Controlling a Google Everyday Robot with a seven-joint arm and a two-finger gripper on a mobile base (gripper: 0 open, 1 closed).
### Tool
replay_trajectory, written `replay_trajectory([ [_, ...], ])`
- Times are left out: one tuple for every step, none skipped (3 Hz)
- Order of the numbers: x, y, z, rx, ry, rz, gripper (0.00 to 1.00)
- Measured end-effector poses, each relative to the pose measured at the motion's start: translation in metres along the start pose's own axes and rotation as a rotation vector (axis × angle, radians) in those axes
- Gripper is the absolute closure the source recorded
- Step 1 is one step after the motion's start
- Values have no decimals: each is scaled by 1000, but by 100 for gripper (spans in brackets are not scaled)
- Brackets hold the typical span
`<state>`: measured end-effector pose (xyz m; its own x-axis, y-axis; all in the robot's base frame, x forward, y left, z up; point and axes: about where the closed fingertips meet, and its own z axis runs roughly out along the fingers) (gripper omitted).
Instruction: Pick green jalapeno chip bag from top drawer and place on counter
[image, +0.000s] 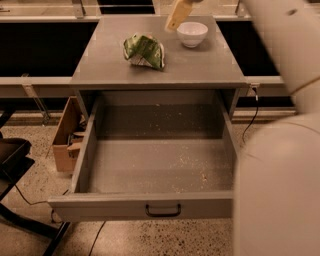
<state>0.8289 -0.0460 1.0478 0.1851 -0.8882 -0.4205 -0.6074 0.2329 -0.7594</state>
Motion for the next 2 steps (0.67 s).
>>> replay_trajectory([
  [34, -69, -154, 330, 93, 78, 0],
  [37, -95, -288, 584, 158, 52, 0],
])
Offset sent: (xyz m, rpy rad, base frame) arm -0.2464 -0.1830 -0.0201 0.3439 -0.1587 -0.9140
